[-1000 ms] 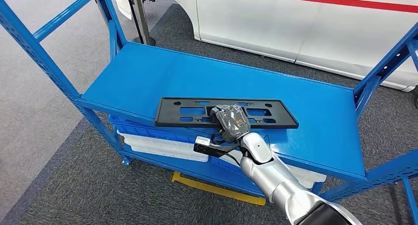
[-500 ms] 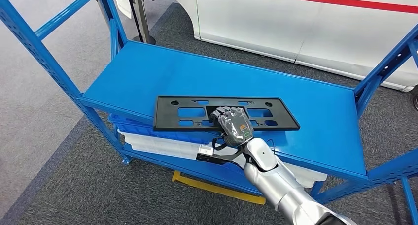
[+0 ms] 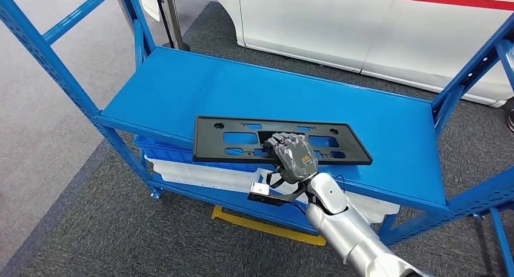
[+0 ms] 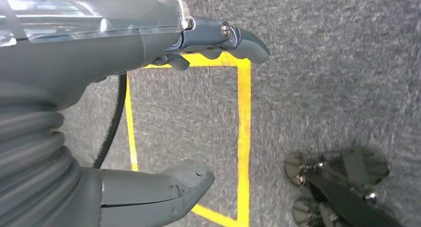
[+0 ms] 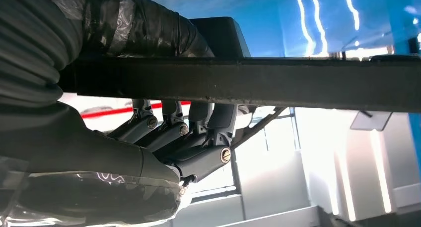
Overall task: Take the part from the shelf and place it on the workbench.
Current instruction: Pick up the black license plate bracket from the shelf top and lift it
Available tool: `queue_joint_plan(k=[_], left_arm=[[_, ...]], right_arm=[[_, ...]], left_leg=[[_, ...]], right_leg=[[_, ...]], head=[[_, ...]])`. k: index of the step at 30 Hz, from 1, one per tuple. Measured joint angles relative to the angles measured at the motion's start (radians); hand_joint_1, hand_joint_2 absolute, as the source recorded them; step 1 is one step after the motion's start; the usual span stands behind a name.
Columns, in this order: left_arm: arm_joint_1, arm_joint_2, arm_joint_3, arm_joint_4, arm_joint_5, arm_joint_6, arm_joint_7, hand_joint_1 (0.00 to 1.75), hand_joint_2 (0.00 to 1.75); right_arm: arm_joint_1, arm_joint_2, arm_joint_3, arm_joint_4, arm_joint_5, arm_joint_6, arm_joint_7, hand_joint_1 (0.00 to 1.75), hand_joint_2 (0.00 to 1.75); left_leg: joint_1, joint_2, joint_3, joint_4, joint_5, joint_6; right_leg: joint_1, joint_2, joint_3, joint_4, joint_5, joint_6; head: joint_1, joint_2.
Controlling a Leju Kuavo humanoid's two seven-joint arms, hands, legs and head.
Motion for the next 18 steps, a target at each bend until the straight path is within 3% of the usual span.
queue_joint_plan(k=[1,3,5,7,8,9,11,13,16,18], left_arm=[[0.000,0.001,0.002,0.000,-0.002,0.000,0.000,0.00,1.75],[0.000,0.002,0.005,0.000,-0.008,0.000,0.000,0.00,1.75],[0.001,0.002,0.009,0.000,-0.013,0.000,0.000,0.00,1.75],[0.000,0.002,0.016,0.000,-0.016,0.000,0.000,0.00,1.75],[-0.001,0.002,0.019,0.000,-0.018,0.000,0.000,0.00,1.75],[-0.001,0.003,0.021,0.000,-0.019,0.000,0.000,0.00,1.75],[-0.003,0.002,0.023,0.000,-0.021,0.000,-0.002,0.00,1.75],[-0.006,0.001,0.025,0.000,-0.024,0.000,-0.003,0.00,1.75],[-0.007,0.001,0.031,0.000,-0.029,0.002,-0.005,0.00,1.75],[-0.007,0.002,0.034,0.000,-0.030,0.004,-0.005,0.00,1.75]], right_arm=[[0.003,-0.001,0.000,-0.009,-0.020,0.003,-0.009,1.75,1.75],[0.009,-0.003,0.000,-0.035,-0.062,0.014,-0.026,1.75,1.75],[0.015,-0.004,0.000,-0.062,-0.093,0.031,-0.038,1.75,1.75],[0.023,-0.006,0.000,-0.087,-0.117,0.048,-0.045,1.75,1.75],[0.027,-0.007,0.000,-0.098,-0.129,0.056,-0.048,1.75,1.75],[0.030,-0.008,0.001,-0.110,-0.142,0.063,-0.052,1.75,1.75],[0.032,-0.008,0.001,-0.131,-0.162,0.073,-0.058,1.75,1.75],[0.033,-0.009,0.001,-0.148,-0.177,0.081,-0.064,1.75,1.75],[0.042,-0.013,0.002,-0.163,-0.192,0.094,-0.072,1.75,1.75],[0.050,-0.017,0.002,-0.165,-0.195,0.098,-0.074,1.75,1.75]], left_leg=[[0.000,0.000,-0.002,0.001,-0.003,-0.006],[0.003,-0.004,-0.020,0.044,-0.046,-0.020],[0.016,-0.006,-0.062,0.159,-0.125,-0.038],[0.032,-0.006,-0.088,0.256,-0.163,-0.054],[0.040,-0.005,-0.077,0.256,-0.153,-0.062],[0.049,-0.005,-0.048,0.220,-0.127,-0.071],[0.060,-0.008,0.033,0.091,-0.084,-0.090],[0.056,-0.017,0.069,0.016,-0.072,-0.085],[0.046,-0.020,0.047,0.005,-0.053,-0.052],[0.044,-0.015,0.031,0.001,-0.034,-0.031]], right_leg=[[-0.003,-0.001,0.000,-0.008,0.006,-0.002],[-0.012,-0.004,-0.003,-0.026,0.022,-0.011],[-0.016,-0.004,-0.018,-0.028,0.036,-0.014],[-0.019,-0.005,-0.037,-0.020,0.045,-0.008],[-0.022,-0.006,-0.046,-0.014,0.049,-0.003],[-0.026,-0.006,-0.056,-0.007,0.052,0.002],[-0.034,-0.005,-0.076,0.009,0.059,0.014],[-0.036,-0.002,-0.091,0.017,0.071,0.031],[-0.040,0.002,-0.103,0.008,0.095,0.056],[-0.045,0.002,-0.115,0.019,0.071,0.063]], head=[[0.000,0.000],[-0.001,0.000],[-0.002,0.000],[-0.002,0.000],[-0.002,0.000],[-0.002,0.000],[-0.003,0.000],[-0.002,0.000],[-0.001,0.000],[-0.001,0.000]])
